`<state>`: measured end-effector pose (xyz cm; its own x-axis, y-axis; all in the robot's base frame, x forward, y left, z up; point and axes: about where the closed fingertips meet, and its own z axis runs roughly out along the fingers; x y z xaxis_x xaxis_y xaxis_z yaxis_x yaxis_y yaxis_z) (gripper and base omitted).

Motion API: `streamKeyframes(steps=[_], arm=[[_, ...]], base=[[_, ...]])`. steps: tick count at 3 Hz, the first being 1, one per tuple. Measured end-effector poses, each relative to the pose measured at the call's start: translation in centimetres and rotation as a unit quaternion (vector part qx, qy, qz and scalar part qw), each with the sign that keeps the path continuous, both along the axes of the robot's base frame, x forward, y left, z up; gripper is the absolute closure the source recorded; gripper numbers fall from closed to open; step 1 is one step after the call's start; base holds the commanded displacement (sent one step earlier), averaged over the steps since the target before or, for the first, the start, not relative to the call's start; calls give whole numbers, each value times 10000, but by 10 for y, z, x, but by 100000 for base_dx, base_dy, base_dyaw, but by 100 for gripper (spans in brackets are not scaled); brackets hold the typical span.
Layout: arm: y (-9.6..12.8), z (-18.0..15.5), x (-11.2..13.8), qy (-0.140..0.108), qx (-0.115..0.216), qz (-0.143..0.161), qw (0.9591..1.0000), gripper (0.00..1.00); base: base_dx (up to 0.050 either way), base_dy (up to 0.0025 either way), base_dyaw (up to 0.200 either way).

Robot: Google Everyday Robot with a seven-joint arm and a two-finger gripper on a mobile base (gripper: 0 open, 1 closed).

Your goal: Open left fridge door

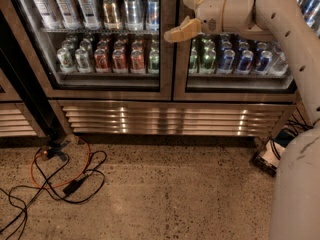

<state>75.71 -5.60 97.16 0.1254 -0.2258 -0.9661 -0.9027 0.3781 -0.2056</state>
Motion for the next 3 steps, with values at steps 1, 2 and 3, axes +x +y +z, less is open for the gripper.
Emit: streamKeyframes(steps=[1,2,3], arm=[[5,8,7,-345,-167,-195,9991,0],[15,17,40,-891,-385,-561,9937,0],[20,46,83,-1652,-556,-1062,9790,0]], base=[[0,0,0],[0,0,0],[4029,252,11592]])
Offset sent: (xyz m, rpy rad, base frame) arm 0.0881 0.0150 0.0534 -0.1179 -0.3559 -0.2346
